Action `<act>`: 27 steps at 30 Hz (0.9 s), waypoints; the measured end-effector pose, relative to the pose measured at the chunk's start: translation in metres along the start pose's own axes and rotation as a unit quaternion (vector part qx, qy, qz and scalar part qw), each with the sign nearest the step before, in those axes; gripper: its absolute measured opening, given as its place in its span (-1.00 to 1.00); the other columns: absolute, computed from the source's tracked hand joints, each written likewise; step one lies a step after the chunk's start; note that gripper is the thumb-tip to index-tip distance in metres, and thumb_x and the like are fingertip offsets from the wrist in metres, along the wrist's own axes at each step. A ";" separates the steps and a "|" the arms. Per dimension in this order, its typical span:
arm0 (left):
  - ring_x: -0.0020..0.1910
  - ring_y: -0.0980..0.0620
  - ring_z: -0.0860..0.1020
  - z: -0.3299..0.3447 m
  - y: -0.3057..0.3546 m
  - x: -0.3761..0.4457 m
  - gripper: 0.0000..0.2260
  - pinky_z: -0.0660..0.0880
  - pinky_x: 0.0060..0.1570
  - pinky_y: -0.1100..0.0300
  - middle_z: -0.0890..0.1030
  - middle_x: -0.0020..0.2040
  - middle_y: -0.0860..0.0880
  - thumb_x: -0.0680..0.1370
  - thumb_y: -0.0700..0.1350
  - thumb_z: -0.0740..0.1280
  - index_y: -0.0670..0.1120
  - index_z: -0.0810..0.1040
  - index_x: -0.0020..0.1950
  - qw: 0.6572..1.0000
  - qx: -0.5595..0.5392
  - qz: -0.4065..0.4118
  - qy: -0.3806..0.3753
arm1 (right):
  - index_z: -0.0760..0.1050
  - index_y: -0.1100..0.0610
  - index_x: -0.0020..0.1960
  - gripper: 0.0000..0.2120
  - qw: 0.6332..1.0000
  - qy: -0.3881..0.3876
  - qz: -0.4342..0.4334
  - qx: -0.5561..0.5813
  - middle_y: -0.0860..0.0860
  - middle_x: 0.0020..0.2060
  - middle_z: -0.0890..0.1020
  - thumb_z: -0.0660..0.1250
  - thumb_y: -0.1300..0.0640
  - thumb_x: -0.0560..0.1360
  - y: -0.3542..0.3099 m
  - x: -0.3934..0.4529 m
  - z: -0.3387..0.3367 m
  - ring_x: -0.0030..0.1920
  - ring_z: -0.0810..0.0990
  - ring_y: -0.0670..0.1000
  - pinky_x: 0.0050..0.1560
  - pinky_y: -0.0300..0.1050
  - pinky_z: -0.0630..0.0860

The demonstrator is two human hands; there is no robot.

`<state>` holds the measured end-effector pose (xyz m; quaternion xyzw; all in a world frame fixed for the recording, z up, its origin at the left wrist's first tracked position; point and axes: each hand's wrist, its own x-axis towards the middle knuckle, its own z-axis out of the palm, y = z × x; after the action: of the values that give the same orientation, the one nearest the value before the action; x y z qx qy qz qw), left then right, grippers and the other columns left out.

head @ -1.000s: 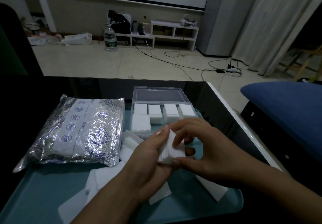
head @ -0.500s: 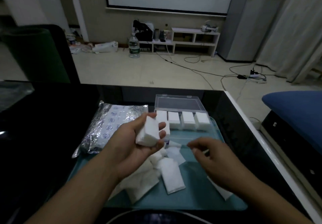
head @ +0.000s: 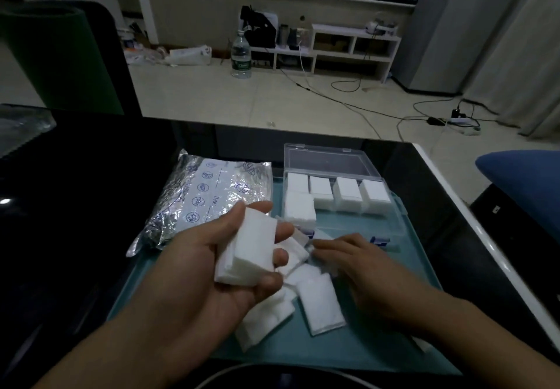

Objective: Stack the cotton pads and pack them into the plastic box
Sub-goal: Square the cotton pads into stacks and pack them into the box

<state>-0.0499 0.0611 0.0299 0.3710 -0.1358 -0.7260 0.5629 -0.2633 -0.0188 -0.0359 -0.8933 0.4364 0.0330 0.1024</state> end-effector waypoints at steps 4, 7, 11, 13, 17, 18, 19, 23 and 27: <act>-0.42 -0.08 0.50 0.004 -0.013 0.006 -0.72 0.38 -0.56 0.19 0.64 -0.14 -0.27 0.47 -0.05 0.27 -0.20 0.61 0.05 1.000 0.011 -0.026 -0.011 | 0.27 -0.20 0.46 -0.54 0.999 -0.017 0.026 -0.012 -0.29 0.46 0.22 0.22 0.07 0.60 0.016 -0.022 -0.005 0.42 0.17 -0.17 0.38 -0.31 0.10; -0.41 -0.09 0.51 0.008 -0.025 0.013 -0.68 0.38 -0.49 0.18 0.63 -0.12 -0.27 0.43 -0.03 0.29 -0.20 0.62 0.04 0.998 0.025 -0.048 -0.028 | 0.40 -0.12 0.38 -0.58 0.998 0.019 0.056 0.025 -0.20 0.38 0.37 0.33 -0.02 0.54 0.022 -0.037 -0.005 0.38 0.28 -0.14 0.33 -0.39 0.13; -0.40 -0.09 0.52 0.014 -0.041 0.017 -0.58 0.38 -0.49 0.18 0.63 -0.12 -0.27 0.41 -0.02 0.30 -0.22 0.56 0.19 0.997 0.038 -0.059 -0.020 | 0.37 -0.06 0.42 -0.47 0.990 0.066 0.108 0.058 -0.10 0.35 0.41 0.39 -0.07 0.48 0.027 -0.040 0.000 0.36 0.33 -0.06 0.35 -0.26 0.22; -0.39 -0.09 0.52 0.019 -0.046 0.015 -0.57 0.38 -0.50 0.18 0.63 -0.12 -0.27 0.42 -0.01 0.31 -0.21 0.55 0.21 0.997 0.039 -0.063 -0.030 | 0.35 -0.06 0.43 -0.43 0.988 0.066 0.120 0.069 -0.09 0.35 0.39 0.40 -0.09 0.47 0.028 -0.037 0.001 0.35 0.32 -0.05 0.36 -0.22 0.23; -0.39 -0.10 0.52 0.022 -0.052 0.013 -0.59 0.39 -0.48 0.18 0.63 -0.14 -0.26 0.41 -0.02 0.32 -0.19 0.56 0.19 0.996 0.050 -0.069 -0.038 | 0.46 -0.01 0.34 -0.51 0.983 0.039 0.147 0.106 -0.03 0.17 0.45 0.44 -0.03 0.44 0.023 -0.031 -0.002 0.19 0.43 -0.01 0.18 -0.19 0.37; -0.39 -0.10 0.53 0.022 -0.053 0.013 -0.59 0.39 -0.48 0.18 0.63 -0.14 -0.26 0.41 -0.02 0.32 -0.18 0.56 0.19 0.996 0.051 -0.069 -0.035 | 0.51 0.01 0.26 -0.59 0.981 0.039 0.147 0.118 -0.02 0.07 0.49 0.45 0.01 0.43 0.021 -0.031 -0.003 0.08 0.49 -0.01 0.07 -0.19 0.41; -0.39 -0.10 0.53 0.021 -0.052 0.013 -0.59 0.39 -0.48 0.18 0.63 -0.14 -0.26 0.40 -0.03 0.32 -0.18 0.55 0.20 0.996 0.051 -0.068 -0.033 | 0.55 0.02 0.17 -0.67 0.979 0.039 0.147 0.137 -0.04 -0.05 0.53 0.45 0.05 0.43 0.019 -0.030 -0.004 -0.05 0.52 -0.04 -0.06 -0.22 0.43; -0.41 -0.09 0.51 0.016 -0.049 0.015 -0.57 0.39 -0.50 0.18 0.62 -0.15 -0.26 0.39 -0.05 0.32 -0.19 0.55 0.21 0.997 0.048 -0.060 -0.025 | 0.57 0.03 0.02 -0.81 0.953 0.054 0.184 0.233 -0.09 -0.25 0.57 0.48 0.09 0.42 0.017 -0.031 -0.005 -0.25 0.53 -0.16 -0.20 -0.30 0.45; -0.40 -0.09 0.53 0.014 -0.045 0.015 -0.55 0.39 -0.48 0.17 0.63 -0.14 -0.26 0.39 -0.03 0.32 -0.21 0.56 0.22 0.996 0.059 -0.054 -0.029 | 0.62 0.13 -0.13 -0.96 0.896 0.119 0.191 0.384 0.06 -0.23 0.68 0.47 0.18 0.44 0.010 -0.035 -0.031 -0.15 0.66 0.10 -0.15 -0.16 0.59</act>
<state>-0.0933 0.0593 0.0063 0.3890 -0.1750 -0.7563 0.4960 -0.2936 -0.0048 -0.0017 -0.6817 0.5859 -0.2245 0.3764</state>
